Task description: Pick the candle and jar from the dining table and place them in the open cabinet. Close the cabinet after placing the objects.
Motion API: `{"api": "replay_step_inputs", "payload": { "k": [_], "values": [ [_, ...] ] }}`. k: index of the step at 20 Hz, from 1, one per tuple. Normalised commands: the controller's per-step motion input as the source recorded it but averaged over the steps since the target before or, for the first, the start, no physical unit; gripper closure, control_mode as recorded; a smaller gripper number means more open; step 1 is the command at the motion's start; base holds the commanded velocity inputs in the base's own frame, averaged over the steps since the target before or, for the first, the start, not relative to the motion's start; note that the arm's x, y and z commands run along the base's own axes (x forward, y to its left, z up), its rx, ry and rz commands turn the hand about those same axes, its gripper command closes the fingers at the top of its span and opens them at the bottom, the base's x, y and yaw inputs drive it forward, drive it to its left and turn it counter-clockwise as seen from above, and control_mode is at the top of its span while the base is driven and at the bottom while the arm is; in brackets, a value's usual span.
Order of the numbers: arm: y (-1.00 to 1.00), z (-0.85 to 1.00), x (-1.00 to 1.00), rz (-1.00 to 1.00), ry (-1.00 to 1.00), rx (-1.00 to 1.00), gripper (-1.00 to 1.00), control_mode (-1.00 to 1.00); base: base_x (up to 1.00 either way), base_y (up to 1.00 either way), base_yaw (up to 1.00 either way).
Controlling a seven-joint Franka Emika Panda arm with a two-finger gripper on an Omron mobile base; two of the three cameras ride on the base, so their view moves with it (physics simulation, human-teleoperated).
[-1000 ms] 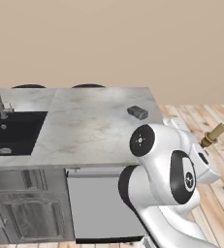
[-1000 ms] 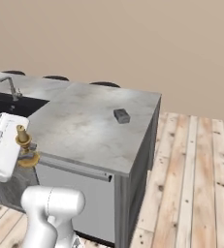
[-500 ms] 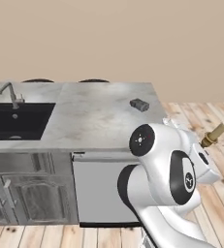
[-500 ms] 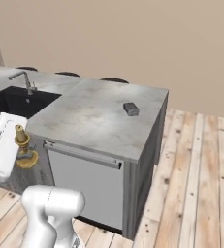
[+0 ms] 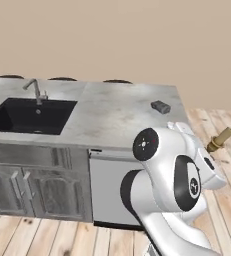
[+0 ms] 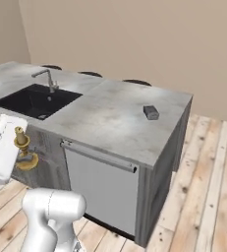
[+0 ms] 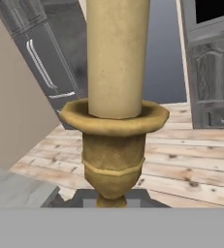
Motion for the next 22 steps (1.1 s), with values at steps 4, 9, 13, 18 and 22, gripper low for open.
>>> {"api": "replay_step_inputs", "payload": {
  "k": [4, 9, 13, 18, 22],
  "values": [
    [0.0, 0.0, 0.0, 0.0, 0.0, 0.0, 1.0, 1.0, -0.21, 0.0, 0.29],
    [0.0, 0.0, 0.0, 0.0, 0.0, 0.0, 1.0, 1.0, -0.2, 0.0, 0.31],
    [0.0, 0.0, 0.0, 0.0, 0.0, 0.0, 1.0, 1.0, -0.1, 0.0, 0.31],
    [0.0, 0.0, 0.0, 0.0, 0.0, 0.0, 1.0, 1.0, -0.01, 0.0, 0.31],
    [0.0, 0.0, 0.0, 0.0, 0.0, 0.0, 1.0, 1.0, 0.0, 0.0, 0.32]
  ]
}}
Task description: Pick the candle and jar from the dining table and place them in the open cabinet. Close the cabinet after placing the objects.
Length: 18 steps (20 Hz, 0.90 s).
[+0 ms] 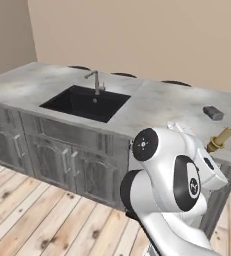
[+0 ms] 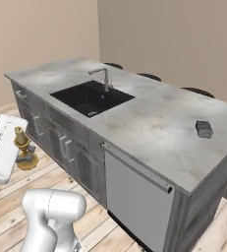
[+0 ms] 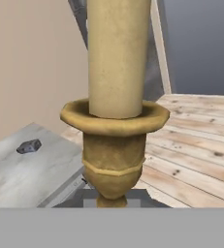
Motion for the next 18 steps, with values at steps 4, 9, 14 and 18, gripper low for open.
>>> {"api": "replay_step_inputs", "payload": {
  "k": [4, 9, 14, 18],
  "values": [
    [0.0, 0.0, 0.0, 0.0, 0.0, 0.0, 1.0, 1.0, 0.0, 0.0, 0.34],
    [0.0, 0.0, 0.0, 0.0, 0.0, 0.0, 1.0, 1.0, 0.0, 0.0, 0.34],
    [0.0, 0.0, 0.0, 0.0, 0.0, 0.0, 1.0, 1.0, 0.0, 0.0, 0.35],
    [0.0, 0.0, 0.0, 0.0, 0.0, 0.0, 1.0, 1.0, 0.0, 0.0, 0.36]
  ]
}}
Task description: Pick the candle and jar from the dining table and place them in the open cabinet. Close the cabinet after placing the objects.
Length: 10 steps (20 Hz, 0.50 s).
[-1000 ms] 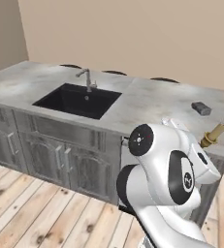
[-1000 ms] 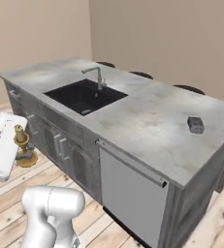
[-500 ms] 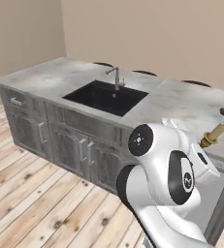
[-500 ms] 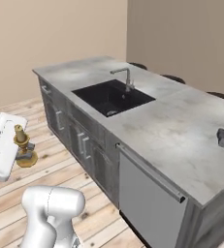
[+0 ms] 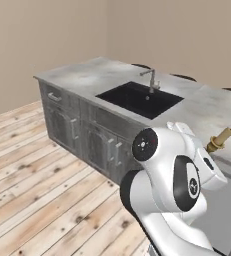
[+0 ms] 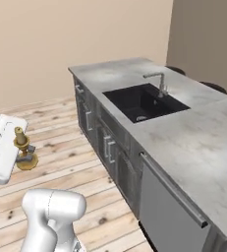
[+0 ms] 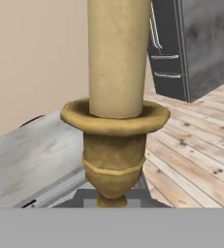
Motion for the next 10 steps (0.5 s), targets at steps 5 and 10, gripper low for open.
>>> {"api": "replay_step_inputs", "payload": {
  "k": [5, 10],
  "values": [
    [0.0, 0.0, 0.0, 0.0, 0.0, 0.0, 1.0, 1.0, 0.0, 0.0, 0.36],
    [0.0, 0.0, 0.0, 0.0, 0.0, 0.0, 1.0, 1.0, 0.0, 0.0, 0.35]
  ]
}}
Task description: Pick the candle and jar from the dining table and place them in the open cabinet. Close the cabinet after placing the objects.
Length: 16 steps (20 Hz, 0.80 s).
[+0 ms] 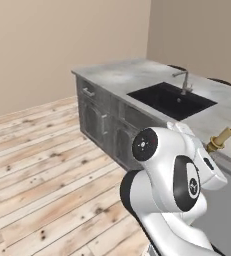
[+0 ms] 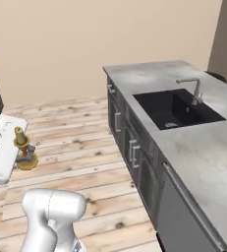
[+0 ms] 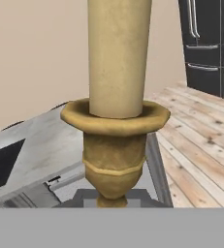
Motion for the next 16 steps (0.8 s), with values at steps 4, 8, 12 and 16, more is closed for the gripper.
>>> {"api": "replay_step_inputs", "payload": {
  "k": [4, 8, 12, 16],
  "values": [
    [0.0, 0.0, 0.0, 0.0, 0.0, 0.0, 1.0, 1.0, 0.0, 0.0, 0.35],
    [0.0, 0.0, 0.0, 0.0, 0.0, 0.0, 1.0, 1.0, 0.0, 0.0, 0.36],
    [0.0, 0.0, 0.0, 0.0, 0.0, 0.0, 1.0, 1.0, 0.0, 0.0, 0.35],
    [0.0, 0.0, 0.0, 0.0, 0.0, 0.0, 1.0, 1.0, 0.0, 0.0, 0.35]
  ]
}}
